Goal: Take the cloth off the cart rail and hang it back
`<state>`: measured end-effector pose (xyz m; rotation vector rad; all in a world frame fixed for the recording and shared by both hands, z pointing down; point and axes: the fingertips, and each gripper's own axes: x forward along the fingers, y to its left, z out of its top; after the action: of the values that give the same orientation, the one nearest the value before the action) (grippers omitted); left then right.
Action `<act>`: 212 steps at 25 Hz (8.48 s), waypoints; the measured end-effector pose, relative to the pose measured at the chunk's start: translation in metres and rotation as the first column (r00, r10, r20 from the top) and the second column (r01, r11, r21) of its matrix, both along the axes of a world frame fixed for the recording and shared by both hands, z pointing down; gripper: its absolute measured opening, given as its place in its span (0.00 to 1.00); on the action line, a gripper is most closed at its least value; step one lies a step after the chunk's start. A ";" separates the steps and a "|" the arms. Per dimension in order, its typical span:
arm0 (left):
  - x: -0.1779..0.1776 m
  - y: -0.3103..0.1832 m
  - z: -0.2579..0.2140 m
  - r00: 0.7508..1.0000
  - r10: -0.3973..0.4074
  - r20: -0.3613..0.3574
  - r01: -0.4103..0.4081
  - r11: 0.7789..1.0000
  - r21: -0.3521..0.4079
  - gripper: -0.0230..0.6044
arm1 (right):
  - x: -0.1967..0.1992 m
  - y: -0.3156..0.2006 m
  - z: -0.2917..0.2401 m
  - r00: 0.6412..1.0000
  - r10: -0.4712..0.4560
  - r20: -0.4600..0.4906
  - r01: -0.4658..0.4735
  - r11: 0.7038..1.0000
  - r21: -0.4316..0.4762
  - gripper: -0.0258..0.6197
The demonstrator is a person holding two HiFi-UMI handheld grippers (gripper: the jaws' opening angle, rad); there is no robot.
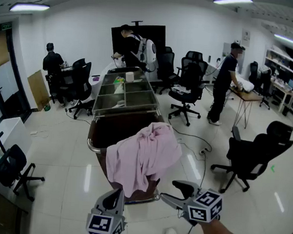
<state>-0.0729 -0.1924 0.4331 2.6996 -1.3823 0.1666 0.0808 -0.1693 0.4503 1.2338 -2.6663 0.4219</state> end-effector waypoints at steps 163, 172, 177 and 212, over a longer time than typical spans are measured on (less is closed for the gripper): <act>-0.093 -0.095 -0.025 0.892 -0.452 0.035 0.449 0.892 0.056 0.04 | -0.060 -0.471 -0.113 0.974 0.017 0.225 -0.034 0.997 0.070 0.12; -0.075 -0.116 -0.011 0.896 -0.440 0.055 0.440 0.898 0.006 0.04 | -0.074 -0.453 0.041 0.980 -0.195 -0.047 0.168 0.925 -0.340 0.57; -0.069 -0.118 -0.006 0.909 -0.412 0.060 0.414 0.910 -0.010 0.04 | -0.048 -0.434 0.053 0.985 -0.171 -0.022 0.145 0.889 -0.434 0.59; -0.020 0.038 -0.011 0.997 -0.066 -0.037 0.066 0.998 -0.009 0.04 | -0.012 0.015 -0.031 0.985 -0.014 0.171 0.003 0.998 0.064 0.05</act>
<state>-0.0928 -0.1545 0.4225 2.6328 -1.4552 0.1158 0.0691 -0.1539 0.4190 1.2567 -2.8481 0.4657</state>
